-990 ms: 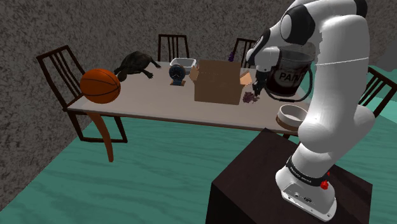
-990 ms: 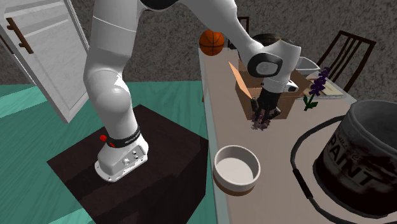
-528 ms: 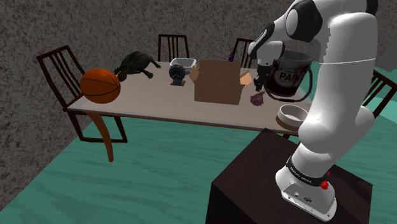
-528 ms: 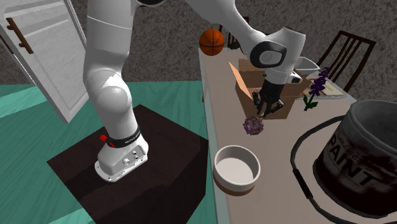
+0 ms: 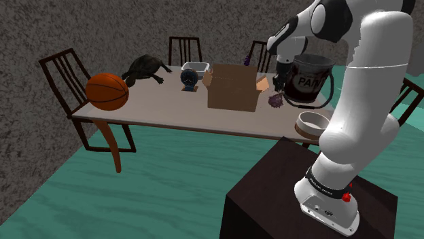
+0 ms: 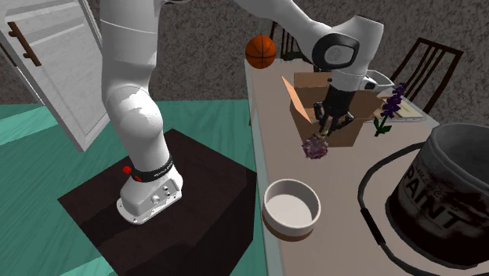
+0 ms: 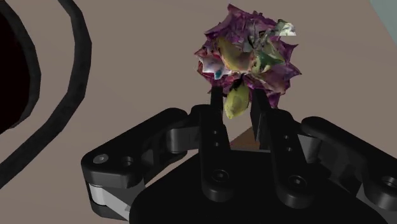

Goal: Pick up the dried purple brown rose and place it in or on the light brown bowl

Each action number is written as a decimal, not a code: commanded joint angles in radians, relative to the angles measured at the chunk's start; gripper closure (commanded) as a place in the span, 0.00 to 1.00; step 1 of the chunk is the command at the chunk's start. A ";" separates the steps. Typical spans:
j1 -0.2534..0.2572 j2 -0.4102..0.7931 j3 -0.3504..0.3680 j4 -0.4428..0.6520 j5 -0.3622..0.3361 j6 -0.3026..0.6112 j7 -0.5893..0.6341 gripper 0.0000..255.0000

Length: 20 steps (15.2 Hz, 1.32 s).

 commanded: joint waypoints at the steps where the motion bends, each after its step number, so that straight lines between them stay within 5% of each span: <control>1: 0.002 -0.013 -0.004 0.002 -0.008 -0.014 0.003 1.00; 11: -0.049 -0.255 -0.106 -0.310 -0.149 0.092 -0.089 1.00; 20: -0.153 -0.435 -0.207 -0.492 -0.310 0.134 -0.183 1.00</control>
